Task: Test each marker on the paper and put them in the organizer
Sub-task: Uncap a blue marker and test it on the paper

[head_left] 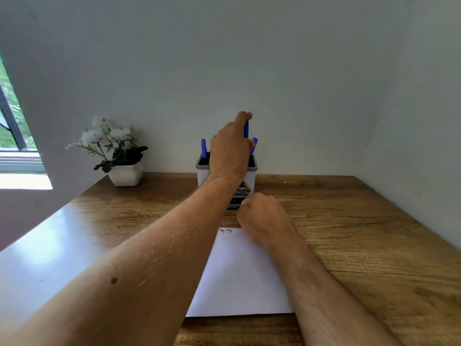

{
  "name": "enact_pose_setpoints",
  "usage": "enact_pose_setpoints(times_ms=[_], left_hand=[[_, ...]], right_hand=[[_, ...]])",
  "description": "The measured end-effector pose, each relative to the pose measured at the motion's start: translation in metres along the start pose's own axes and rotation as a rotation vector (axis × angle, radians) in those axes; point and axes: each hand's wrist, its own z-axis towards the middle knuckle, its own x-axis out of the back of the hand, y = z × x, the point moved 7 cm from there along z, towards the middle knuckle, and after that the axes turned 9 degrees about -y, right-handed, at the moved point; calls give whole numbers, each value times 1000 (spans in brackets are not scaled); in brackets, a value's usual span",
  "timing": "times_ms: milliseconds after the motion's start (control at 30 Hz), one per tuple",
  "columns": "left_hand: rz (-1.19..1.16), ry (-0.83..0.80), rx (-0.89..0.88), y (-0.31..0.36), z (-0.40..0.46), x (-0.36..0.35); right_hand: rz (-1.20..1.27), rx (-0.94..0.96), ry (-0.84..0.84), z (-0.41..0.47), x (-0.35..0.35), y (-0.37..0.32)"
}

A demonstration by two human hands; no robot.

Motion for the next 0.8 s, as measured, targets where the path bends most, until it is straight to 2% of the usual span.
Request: enact_pose_setpoints(times_ms=[133,300,433,567,700,800], left_hand=[[48,-137,103,-18,1,-14],[199,-261,121,-20,1,-24],[201,-213,165,-23,-6,-11],[33,-147,203,-24,-23,13],[-88,-167,236,-28,-49,29],[-120,-174,256,-34,-71,41]], right_hand=[[-94,15,-16,3,-2,-1],[-97,19,-4,3,-2,-2],[-43,18,15,0,-1,-1],[-56,24,41,-3,3,-4],[-123,39,147,-11,13,-9],[-170,52,148,-12,15,-8]])
